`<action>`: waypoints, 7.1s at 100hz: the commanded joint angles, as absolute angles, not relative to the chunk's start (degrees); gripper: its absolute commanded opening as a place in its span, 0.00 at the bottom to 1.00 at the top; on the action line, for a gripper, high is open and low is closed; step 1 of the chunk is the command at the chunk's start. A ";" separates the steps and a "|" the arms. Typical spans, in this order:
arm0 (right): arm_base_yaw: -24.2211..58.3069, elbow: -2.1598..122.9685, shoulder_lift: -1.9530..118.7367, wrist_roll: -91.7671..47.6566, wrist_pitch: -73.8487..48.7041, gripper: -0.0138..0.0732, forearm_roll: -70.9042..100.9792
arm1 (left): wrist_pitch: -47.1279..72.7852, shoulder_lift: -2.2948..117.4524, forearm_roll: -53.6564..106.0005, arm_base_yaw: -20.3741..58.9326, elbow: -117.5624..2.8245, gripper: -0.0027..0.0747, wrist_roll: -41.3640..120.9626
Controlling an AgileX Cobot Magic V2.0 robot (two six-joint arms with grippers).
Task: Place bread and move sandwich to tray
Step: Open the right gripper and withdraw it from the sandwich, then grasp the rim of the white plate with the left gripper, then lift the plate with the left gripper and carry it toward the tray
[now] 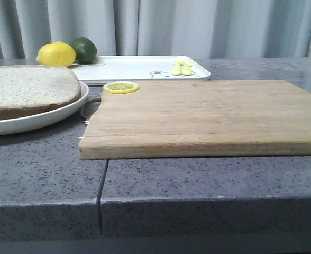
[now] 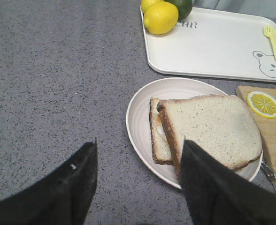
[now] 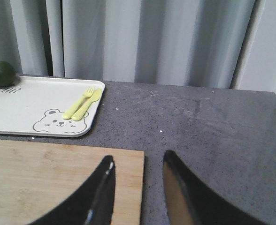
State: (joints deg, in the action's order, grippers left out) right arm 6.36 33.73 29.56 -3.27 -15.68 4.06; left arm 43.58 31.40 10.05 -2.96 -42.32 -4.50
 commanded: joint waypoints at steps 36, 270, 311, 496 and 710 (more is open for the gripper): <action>6.03 26.38 22.13 -2.99 -7.91 0.47 3.29 | 39.80 31.97 10.95 -2.69 -44.13 0.51 -4.99; 6.03 26.38 22.13 -2.99 -5.24 0.47 3.29 | 23.69 64.57 15.65 -2.81 -44.13 0.51 -8.80; 6.03 26.38 22.13 -2.99 -5.07 0.47 3.29 | 21.94 69.78 20.34 -2.81 -44.13 0.51 -8.80; 6.03 26.38 22.13 -2.99 -5.42 0.47 3.34 | 25.53 77.76 26.02 -2.81 -44.13 0.51 -8.80; 6.03 26.38 22.13 -2.99 -5.57 0.47 3.34 | 35.00 78.99 40.85 -2.81 -66.29 0.01 -7.35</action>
